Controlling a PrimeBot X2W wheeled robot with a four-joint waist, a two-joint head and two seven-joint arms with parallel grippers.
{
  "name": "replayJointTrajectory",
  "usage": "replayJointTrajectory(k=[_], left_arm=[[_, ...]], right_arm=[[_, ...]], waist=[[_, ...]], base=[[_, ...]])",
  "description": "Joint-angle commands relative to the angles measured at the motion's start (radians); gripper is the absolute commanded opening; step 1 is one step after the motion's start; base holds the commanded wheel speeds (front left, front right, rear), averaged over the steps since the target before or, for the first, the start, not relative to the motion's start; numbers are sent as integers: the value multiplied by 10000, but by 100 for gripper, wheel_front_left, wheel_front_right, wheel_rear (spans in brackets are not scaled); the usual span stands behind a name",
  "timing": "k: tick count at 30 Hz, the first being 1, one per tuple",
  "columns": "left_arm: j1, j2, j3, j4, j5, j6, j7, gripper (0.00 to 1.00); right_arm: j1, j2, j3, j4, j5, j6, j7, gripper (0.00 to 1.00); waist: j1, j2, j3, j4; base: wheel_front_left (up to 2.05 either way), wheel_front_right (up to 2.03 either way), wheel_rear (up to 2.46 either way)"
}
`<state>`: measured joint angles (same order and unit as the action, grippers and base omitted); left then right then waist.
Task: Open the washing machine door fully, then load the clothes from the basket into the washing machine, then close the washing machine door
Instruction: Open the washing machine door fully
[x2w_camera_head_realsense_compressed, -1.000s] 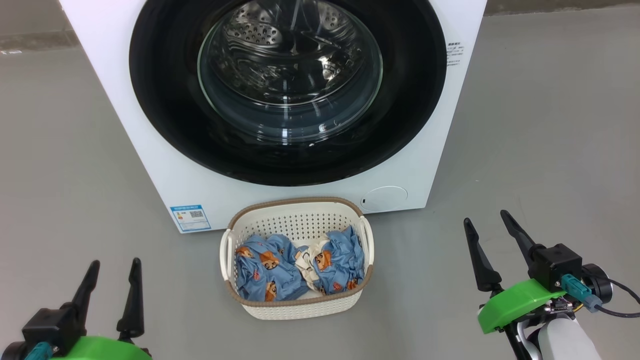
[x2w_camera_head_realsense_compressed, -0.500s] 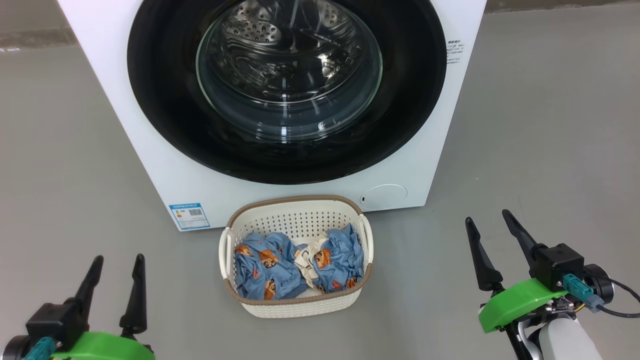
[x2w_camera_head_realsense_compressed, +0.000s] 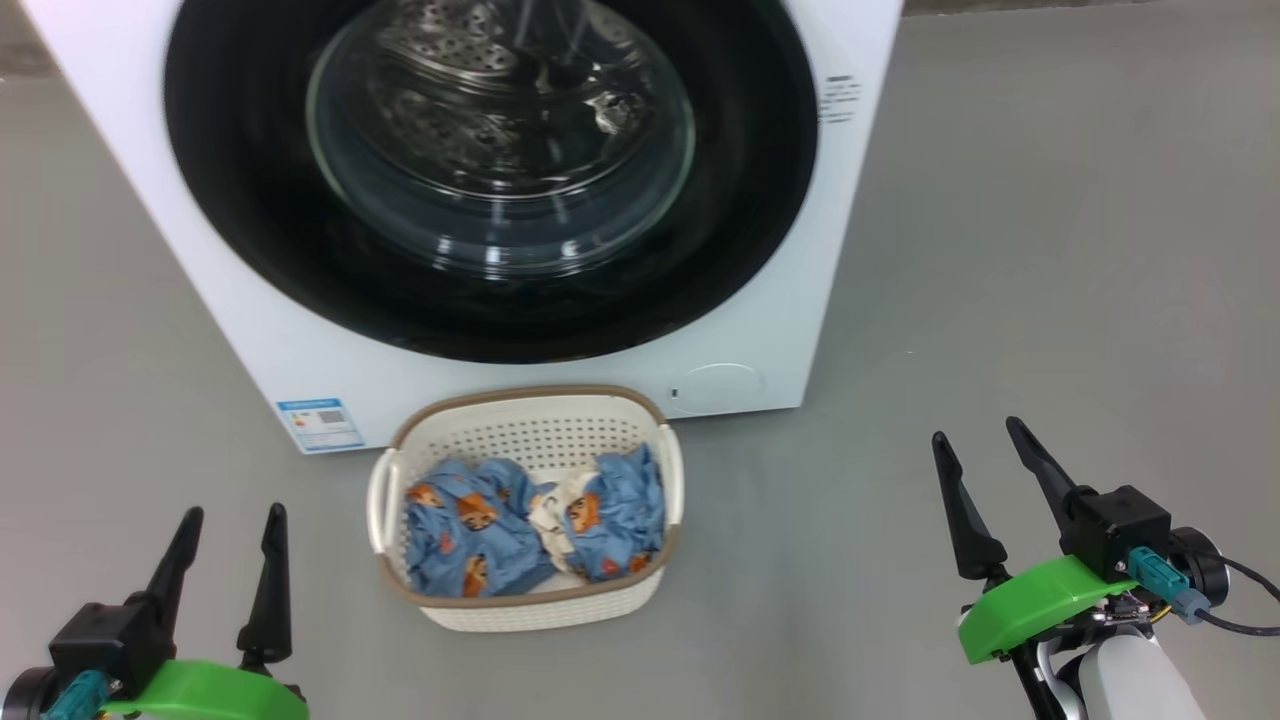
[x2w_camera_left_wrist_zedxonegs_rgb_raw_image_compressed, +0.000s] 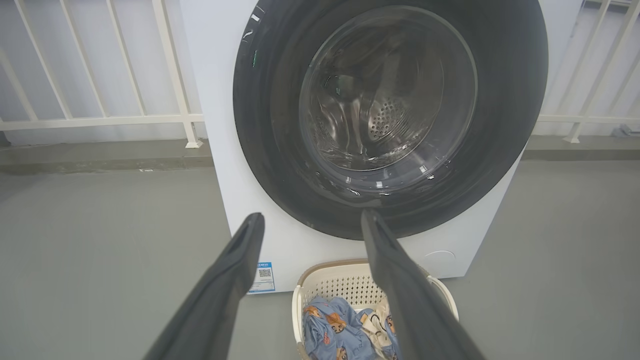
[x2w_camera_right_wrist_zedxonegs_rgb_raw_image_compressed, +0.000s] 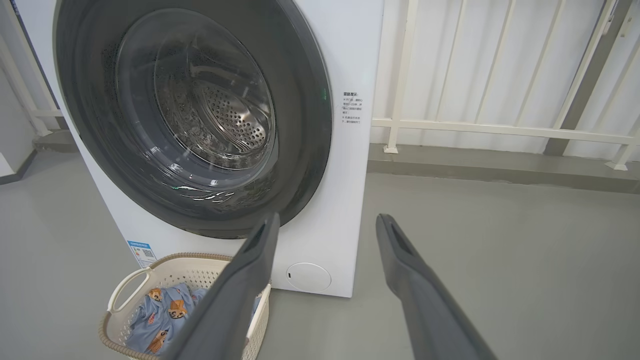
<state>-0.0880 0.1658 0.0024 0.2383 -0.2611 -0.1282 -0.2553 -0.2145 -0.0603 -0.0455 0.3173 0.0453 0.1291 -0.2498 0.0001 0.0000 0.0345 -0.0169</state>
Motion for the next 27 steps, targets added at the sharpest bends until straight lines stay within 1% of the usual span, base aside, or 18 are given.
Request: replayJointTrajectory(k=[1,8,14,19,27], left_arm=[[-491,272,302,-301,-86,-25,-65,100],[-579,219,350,-568,-279,-25,-65,100],[-625,239,251,-559,-283,-25,-65,100],[-661,235,208,-551,-267,-25,-65,100],[-572,135,338,-697,-124,-25,-65,100]], right_arm=[[-332,22,201,-272,30,16,-120,100],[-324,36,109,-302,77,16,-120,100],[-344,54,97,-316,85,16,-120,100],[-393,66,74,-296,55,16,-120,100],[-413,79,59,-274,60,16,-120,100]], waist=[[0,0,19,9],[0,0,154,34],[0,0,290,41],[0,0,339,47],[-1,0,342,53]], base=[[123,123,-246],[114,114,-228],[74,74,-147],[30,30,-61],[1,1,-2]])
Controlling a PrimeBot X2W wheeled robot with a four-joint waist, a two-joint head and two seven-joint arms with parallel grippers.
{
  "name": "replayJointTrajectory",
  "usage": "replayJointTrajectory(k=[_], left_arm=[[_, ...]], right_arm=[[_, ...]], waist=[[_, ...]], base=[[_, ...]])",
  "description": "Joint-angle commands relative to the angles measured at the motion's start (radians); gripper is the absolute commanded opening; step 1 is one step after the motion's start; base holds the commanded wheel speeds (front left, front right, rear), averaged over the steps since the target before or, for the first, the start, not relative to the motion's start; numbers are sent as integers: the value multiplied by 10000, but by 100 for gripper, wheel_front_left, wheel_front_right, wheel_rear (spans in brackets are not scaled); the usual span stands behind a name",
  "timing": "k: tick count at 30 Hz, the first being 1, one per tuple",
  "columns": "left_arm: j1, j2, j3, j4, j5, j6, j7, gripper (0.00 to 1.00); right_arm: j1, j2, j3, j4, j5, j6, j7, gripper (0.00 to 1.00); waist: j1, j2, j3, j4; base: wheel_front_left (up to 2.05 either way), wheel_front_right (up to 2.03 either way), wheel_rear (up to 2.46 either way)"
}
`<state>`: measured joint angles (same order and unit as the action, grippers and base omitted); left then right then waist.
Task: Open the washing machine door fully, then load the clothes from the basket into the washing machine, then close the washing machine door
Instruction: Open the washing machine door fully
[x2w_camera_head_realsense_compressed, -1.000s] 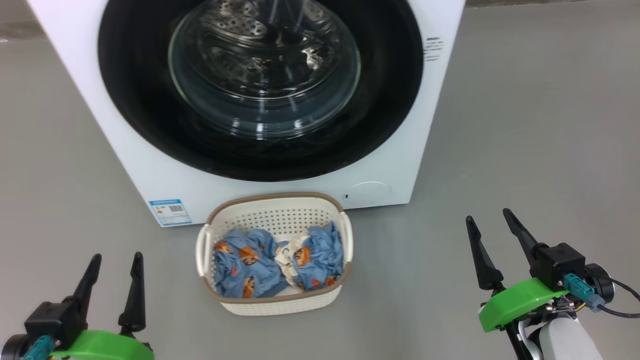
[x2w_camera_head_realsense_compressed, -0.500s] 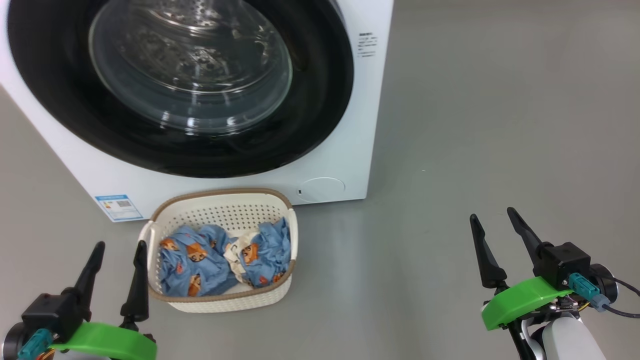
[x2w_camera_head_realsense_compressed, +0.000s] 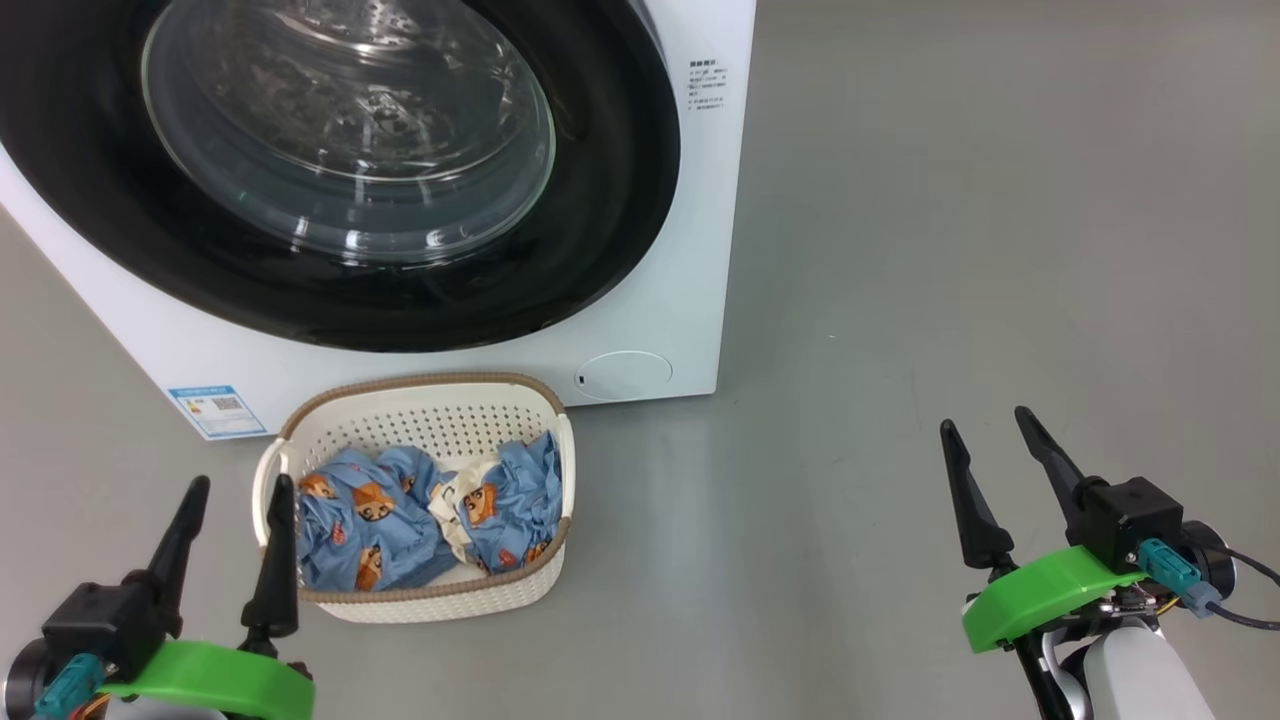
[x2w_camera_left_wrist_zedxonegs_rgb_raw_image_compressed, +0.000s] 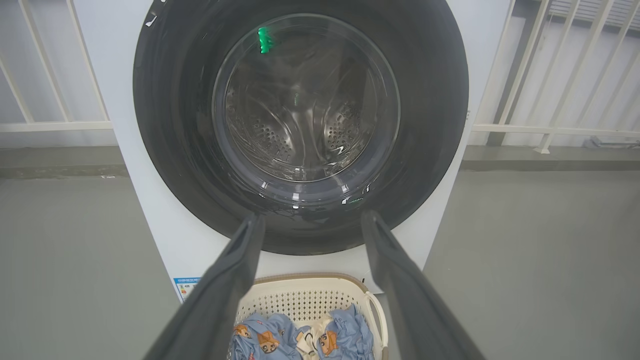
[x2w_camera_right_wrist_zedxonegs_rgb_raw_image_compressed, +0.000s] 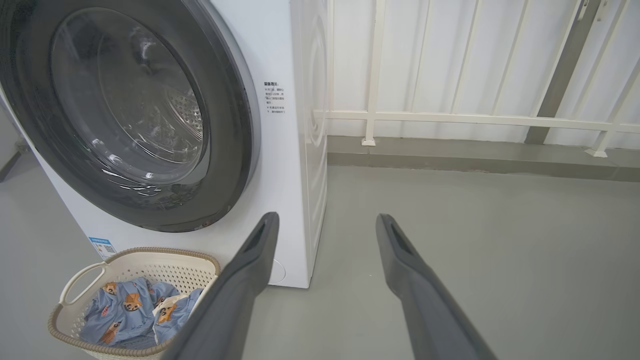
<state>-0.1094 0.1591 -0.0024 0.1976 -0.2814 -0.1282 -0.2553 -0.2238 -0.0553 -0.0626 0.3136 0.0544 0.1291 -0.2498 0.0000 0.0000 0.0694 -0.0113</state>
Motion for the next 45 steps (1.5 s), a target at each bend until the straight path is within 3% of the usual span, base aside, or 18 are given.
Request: replayJointTrajectory(k=[1,28,40,45], left_arm=[[-330,192,406,-289,108,-25,-65,100],[-110,88,432,-273,305,-25,-65,100],[-255,-2,92,-332,256,-25,-65,100],[-290,22,-116,-201,184,-25,-65,100]], right_arm=[[-331,30,235,-239,-18,16,-120,100],[-546,46,204,-156,335,16,-120,100],[-2711,-454,330,-187,1062,16,-120,100],[-3979,-449,-148,12,2505,16,-5,100]], waist=[[0,0,-14,-7],[0,0,-67,213],[0,0,329,678],[0,0,518,886]], base=[[0,0,0],[0,0,0],[0,0,0],[0,0,0]])
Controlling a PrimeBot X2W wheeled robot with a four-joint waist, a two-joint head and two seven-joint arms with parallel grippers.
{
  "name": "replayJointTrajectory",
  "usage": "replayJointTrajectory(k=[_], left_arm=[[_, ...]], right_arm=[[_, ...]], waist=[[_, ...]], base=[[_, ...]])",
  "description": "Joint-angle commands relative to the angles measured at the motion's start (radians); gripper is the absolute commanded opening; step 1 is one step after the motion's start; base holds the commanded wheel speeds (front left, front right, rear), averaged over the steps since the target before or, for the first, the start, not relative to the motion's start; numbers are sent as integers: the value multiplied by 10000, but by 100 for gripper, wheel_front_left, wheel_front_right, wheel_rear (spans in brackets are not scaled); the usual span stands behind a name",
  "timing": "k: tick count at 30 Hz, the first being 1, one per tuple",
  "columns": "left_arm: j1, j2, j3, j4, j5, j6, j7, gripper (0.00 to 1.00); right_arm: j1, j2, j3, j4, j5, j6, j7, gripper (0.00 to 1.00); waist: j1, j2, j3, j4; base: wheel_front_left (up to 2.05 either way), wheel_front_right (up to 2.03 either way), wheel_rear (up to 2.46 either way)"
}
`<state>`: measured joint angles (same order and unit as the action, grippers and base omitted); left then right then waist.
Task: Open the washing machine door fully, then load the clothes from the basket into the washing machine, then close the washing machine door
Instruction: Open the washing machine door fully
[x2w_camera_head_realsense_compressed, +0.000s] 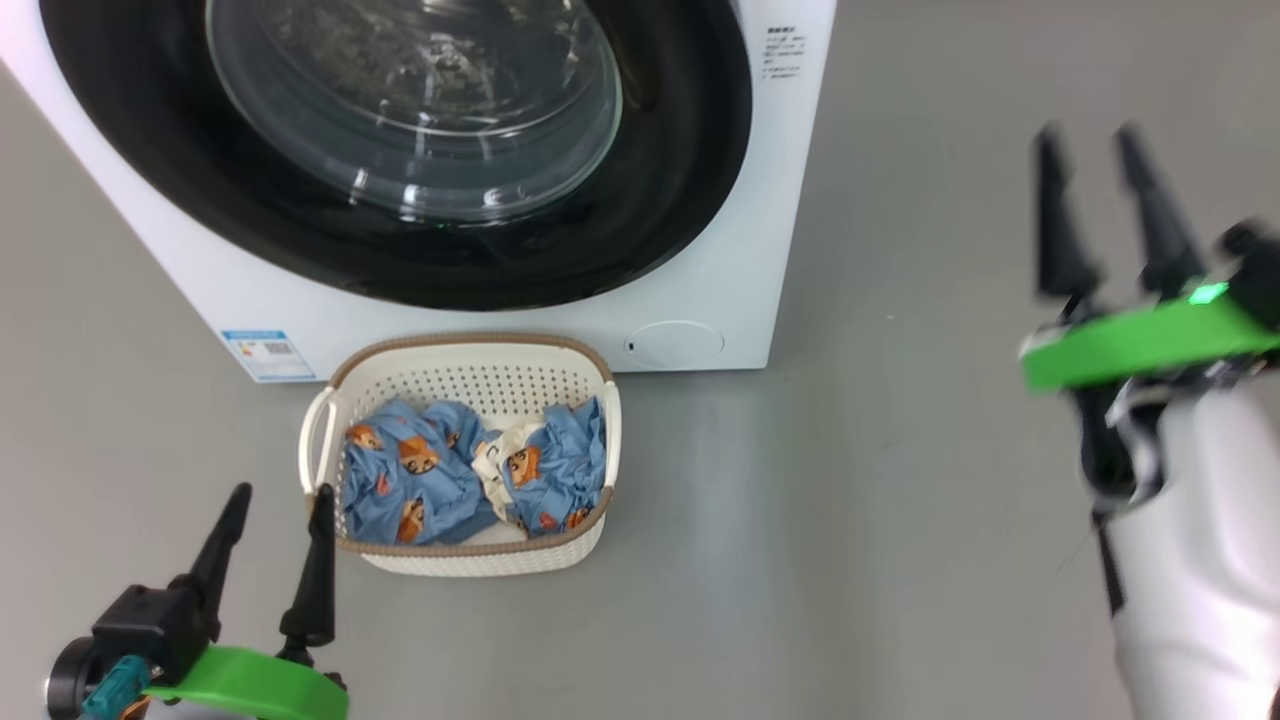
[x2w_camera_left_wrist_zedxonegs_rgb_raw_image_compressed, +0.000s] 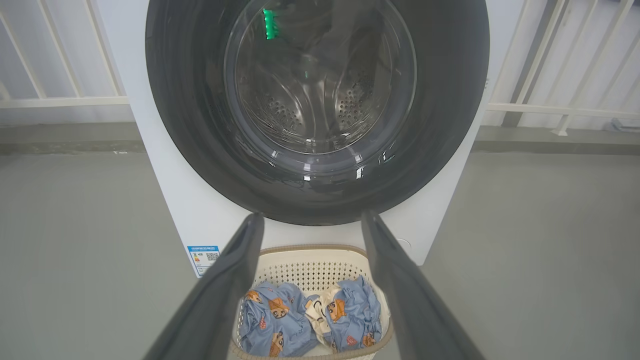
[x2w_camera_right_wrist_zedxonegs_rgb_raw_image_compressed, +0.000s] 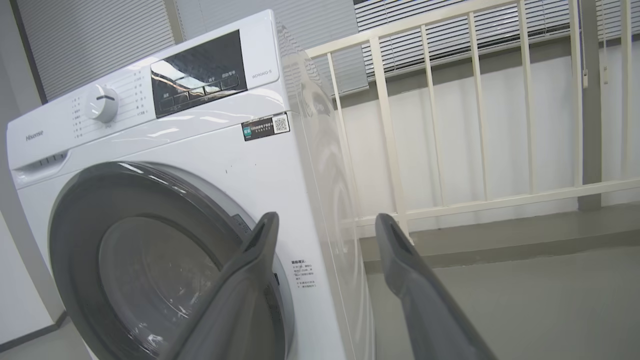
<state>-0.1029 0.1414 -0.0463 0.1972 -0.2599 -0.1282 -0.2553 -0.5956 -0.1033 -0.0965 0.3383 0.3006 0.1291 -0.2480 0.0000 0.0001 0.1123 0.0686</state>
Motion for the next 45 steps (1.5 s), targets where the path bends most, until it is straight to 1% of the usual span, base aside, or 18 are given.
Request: replayJointTrajectory(k=[1,2,3,4,5,12,14,17,22,29,32,37,45], left_arm=[[-386,207,298,-181,-51,-25,-65,100],[-418,215,283,-175,-72,-25,-65,100],[-448,226,271,-172,-91,-25,-65,100],[-473,243,263,-163,-110,-25,-65,100],[-505,263,242,-155,-126,-25,-65,100],[-828,337,90,-157,-233,-25,-65,100],[-917,331,37,-166,-250,-25,-65,100],[-1082,326,-45,-183,-297,-25,-65,100],[-1370,334,-202,-164,-398,-25,-65,100],[-1579,337,-355,-92,-484,-25,-65,100],[-1631,346,-382,-78,-498,-25,-65,100],[-1740,328,-421,-109,-520,-25,-65,100],[-1908,290,-482,-237,-585,-25,-65,100]], right_arm=[[-526,29,91,-205,342,16,30,92],[-773,58,-56,-154,728,16,90,75],[-1014,119,-263,-75,1225,16,182,40],[-1236,155,-438,1,1606,16,249,3],[-1452,193,-629,86,2016,16,318,0],[-2822,481,-2185,1202,5346,16,1235,0],[-3172,506,-2396,1570,5941,16,1476,0],[-3664,522,-2539,2142,6743,16,1868,0],[-4400,527,-2297,3071,7737,16,2492,0],[-5172,528,-1852,3850,8161,16,3209,0],[-5502,529,-1721,4166,8155,16,3433,0],[-6125,529,-1794,4828,8036,16,3761,0],[-7238,529,-1908,5709,7465,16,3946,0]], waist=[[0,-1,140,120],[0,-1,189,152],[0,-1,238,183],[0,-1,280,208],[0,-1,335,238],[0,-1,807,472],[0,-1,974,536],[0,-1,1246,642],[0,-1,1615,834],[0,-1,1878,1001],[0,-1,1941,1065],[0,-1,2103,1183],[0,-1,2443,1330]], base=[[0,0,0],[0,0,0],[0,0,0],[0,0,0],[0,0,0],[0,0,0],[0,0,0],[0,0,0],[0,0,0],[0,0,0],[0,0,0],[0,0,0],[0,0,0]])
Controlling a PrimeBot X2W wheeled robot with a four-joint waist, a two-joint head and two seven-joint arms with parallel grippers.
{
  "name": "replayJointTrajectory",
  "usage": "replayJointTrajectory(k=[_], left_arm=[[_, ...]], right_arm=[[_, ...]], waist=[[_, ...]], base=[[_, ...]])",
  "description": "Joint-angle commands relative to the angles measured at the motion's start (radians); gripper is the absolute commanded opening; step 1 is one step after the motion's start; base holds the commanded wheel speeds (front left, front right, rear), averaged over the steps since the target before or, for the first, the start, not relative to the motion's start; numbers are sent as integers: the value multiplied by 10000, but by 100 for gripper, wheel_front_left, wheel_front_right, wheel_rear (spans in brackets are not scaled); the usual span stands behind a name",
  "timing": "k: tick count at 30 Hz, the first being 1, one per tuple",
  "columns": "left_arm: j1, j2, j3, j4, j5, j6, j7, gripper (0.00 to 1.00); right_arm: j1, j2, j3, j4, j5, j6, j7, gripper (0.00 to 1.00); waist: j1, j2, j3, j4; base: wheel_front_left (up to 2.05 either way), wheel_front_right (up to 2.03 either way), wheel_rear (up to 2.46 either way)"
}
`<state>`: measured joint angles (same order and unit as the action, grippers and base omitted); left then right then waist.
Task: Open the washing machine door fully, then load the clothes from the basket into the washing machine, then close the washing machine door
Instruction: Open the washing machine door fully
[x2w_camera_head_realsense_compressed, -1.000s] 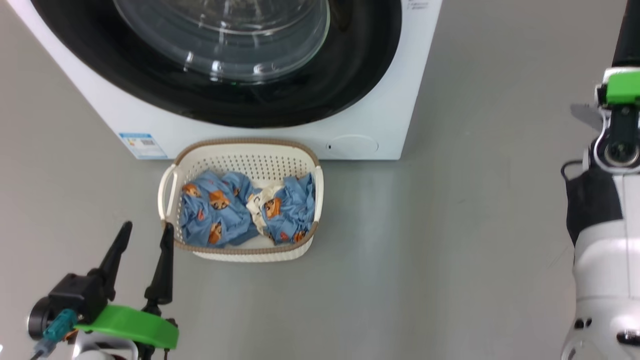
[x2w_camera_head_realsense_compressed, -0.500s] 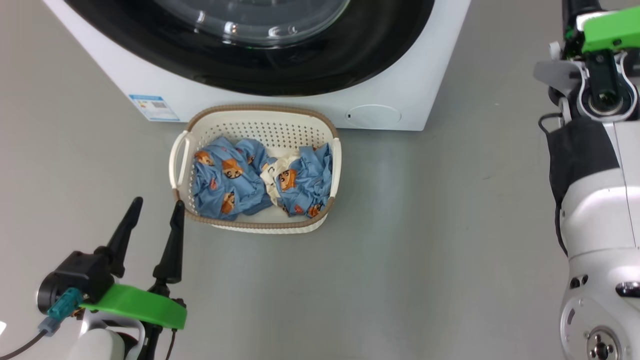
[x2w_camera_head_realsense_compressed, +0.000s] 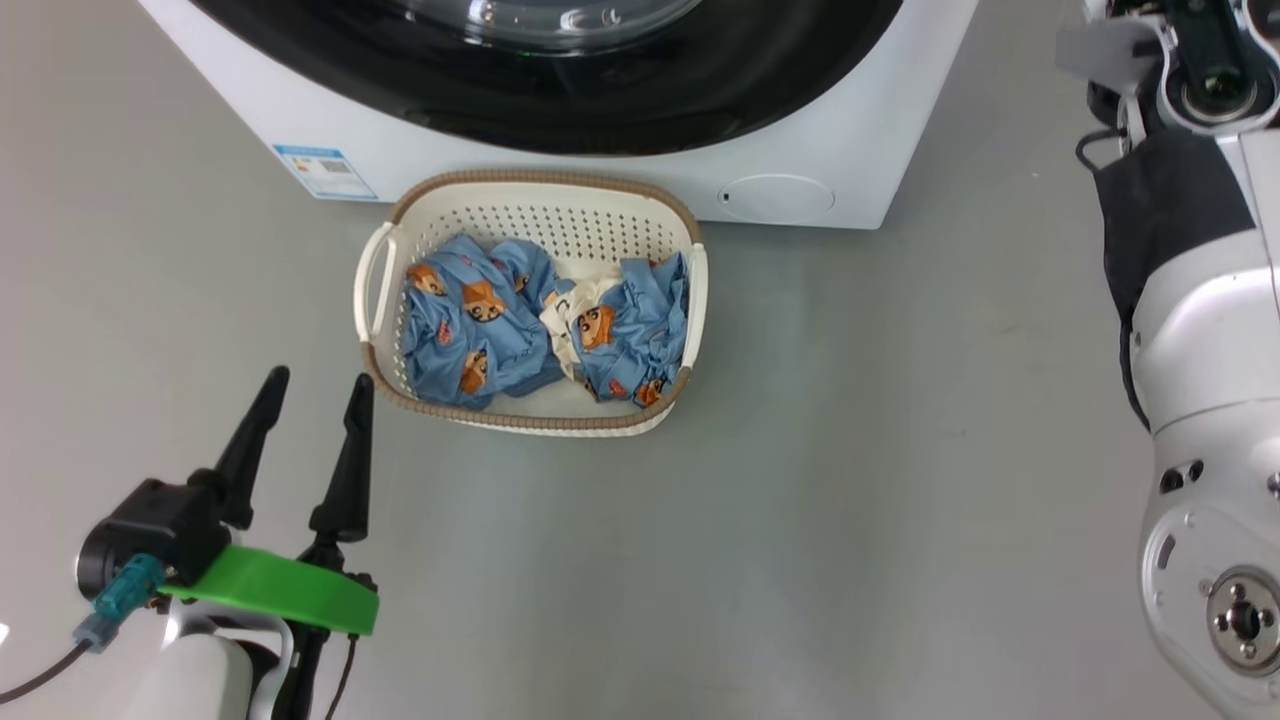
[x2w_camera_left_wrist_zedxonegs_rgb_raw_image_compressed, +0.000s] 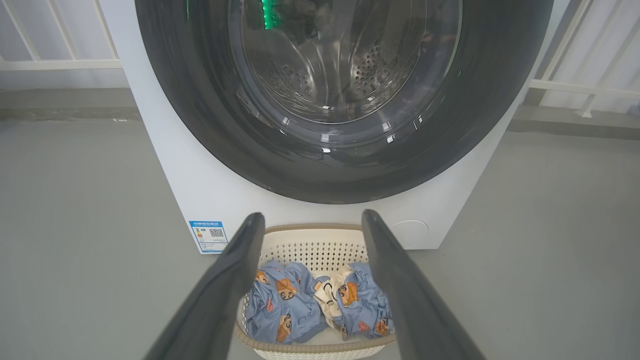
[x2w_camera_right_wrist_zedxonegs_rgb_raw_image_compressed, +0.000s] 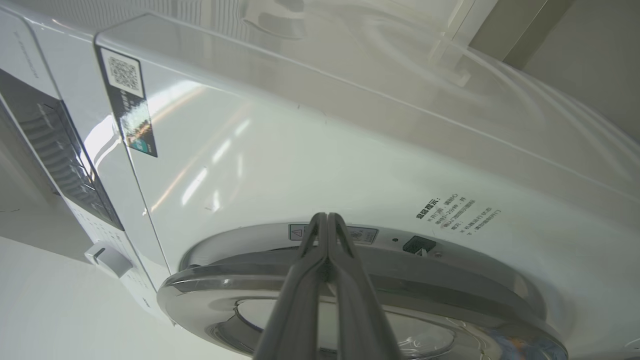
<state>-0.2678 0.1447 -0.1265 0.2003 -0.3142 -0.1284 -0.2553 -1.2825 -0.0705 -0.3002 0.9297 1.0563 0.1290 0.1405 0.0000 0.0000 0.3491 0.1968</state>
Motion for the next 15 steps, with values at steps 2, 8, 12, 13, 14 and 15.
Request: replayJointTrajectory(k=[2,8,12,13,14,15], left_arm=[[-328,247,308,-330,-53,-23,-65,100],[-466,187,297,-563,-87,-23,-65,100],[-544,146,261,-672,-115,-23,-65,100],[-563,133,249,-691,-122,-23,-65,100],[-581,121,236,-697,-133,-23,-65,100],[-600,108,228,-701,-149,-23,-65,100]], right_arm=[[-587,201,121,0,-218,17,185,0],[-1081,192,-42,472,-486,17,348,0],[-1434,192,-145,696,-649,17,350,0],[-1528,192,-164,759,-684,17,374,0],[-1620,193,-184,814,-721,17,381,0],[-1710,193,-182,886,-773,17,423,0]], waist=[[0,0,196,101],[0,0,541,249],[0,0,778,350],[0,0,840,376],[0,0,903,402],[0,0,963,424]], base=[[0,0,0],[0,0,0],[0,0,0],[0,0,0],[0,0,0],[0,0,0]])
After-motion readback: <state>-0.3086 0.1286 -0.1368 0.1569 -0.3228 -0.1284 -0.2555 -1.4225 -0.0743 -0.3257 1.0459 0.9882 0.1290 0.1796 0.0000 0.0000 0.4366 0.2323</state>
